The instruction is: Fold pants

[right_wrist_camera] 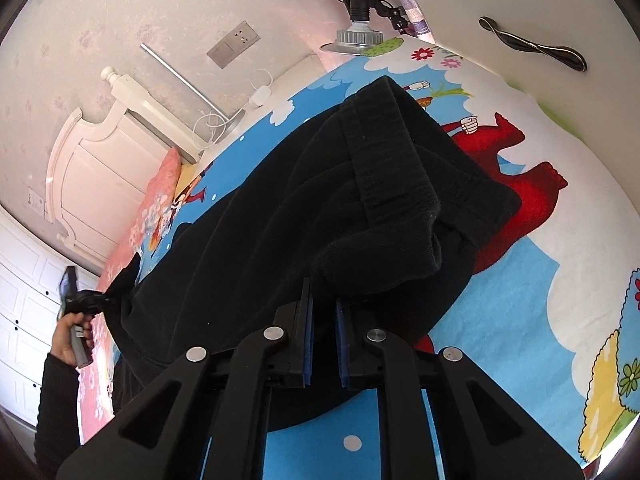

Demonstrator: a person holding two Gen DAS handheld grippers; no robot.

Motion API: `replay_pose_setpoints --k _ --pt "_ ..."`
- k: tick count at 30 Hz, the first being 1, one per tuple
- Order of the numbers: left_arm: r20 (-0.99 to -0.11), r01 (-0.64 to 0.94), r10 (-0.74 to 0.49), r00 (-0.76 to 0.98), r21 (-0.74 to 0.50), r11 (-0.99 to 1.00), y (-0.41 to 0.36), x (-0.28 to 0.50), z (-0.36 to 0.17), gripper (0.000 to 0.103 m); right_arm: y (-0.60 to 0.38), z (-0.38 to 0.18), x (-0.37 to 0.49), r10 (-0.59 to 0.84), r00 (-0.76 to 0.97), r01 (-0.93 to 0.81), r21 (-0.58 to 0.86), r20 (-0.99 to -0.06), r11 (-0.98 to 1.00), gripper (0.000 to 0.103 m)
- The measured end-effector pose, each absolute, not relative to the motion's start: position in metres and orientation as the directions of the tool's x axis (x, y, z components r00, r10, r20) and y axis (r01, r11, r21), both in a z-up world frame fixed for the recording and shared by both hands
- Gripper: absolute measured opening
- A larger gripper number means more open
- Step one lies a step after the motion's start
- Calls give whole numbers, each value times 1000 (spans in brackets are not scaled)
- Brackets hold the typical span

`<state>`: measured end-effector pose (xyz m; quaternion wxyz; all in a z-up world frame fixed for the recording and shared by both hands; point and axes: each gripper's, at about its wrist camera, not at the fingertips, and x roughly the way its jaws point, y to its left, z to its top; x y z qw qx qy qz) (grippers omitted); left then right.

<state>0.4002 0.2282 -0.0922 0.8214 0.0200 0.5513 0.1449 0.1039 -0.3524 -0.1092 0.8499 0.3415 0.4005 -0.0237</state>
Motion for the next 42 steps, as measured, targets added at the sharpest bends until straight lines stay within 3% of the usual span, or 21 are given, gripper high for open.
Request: replay_pose_setpoints --k 3,5,8,13,15,18,20,24,28,31,33,34,35,36,42 --pt "-871 -316 163 464 9 949 265 359 -47 8 -357 -110 99 245 685 311 580 -686 753 11" --pt "-820 -413 48 571 -236 879 313 291 -20 8 -360 -111 96 261 689 307 599 -676 740 10" --pt "-769 -512 -64 636 -482 711 370 187 -41 8 -364 -111 95 280 684 300 609 -674 734 10" --pt "-771 -578 -202 604 -598 555 394 97 -127 9 -372 -98 93 273 690 297 606 -670 738 10" --pt "-760 -567 -190 622 -604 560 392 79 -137 24 -374 -95 92 263 692 298 598 -673 744 10" --pt "-803 -550 -58 593 -456 699 379 87 -116 43 -369 -98 95 256 667 298 565 -700 769 10" --pt "-813 -518 37 581 -334 787 365 95 -102 49 -368 -100 93 262 671 298 575 -694 762 11" --pt "-806 -386 262 530 46 921 314 115 -86 54 -371 -104 95 285 657 301 589 -698 750 13" --pt "-731 -205 469 495 426 881 264 138 -98 55 -372 -103 100 305 644 291 593 -702 750 16" --pt "-667 -91 552 500 593 800 242 160 -110 55 -376 -110 101 350 633 308 640 -690 704 33" --pt "-645 -22 568 511 651 759 231 175 -119 54 -381 -118 98 398 631 324 693 -666 645 56" --pt "-636 1 578 511 673 740 229 182 -123 52 -383 -121 96 419 635 327 717 -649 616 63" --pt "-635 12 578 513 678 735 227 186 -124 36 -385 -123 93 415 639 340 722 -648 603 68" --pt "-653 25 560 510 662 749 228 191 -123 23 -386 -124 91 397 642 351 711 -657 609 68" --pt "-731 -54 451 512 497 866 244 196 -101 18 -395 -127 95 361 665 366 706 -654 606 65"
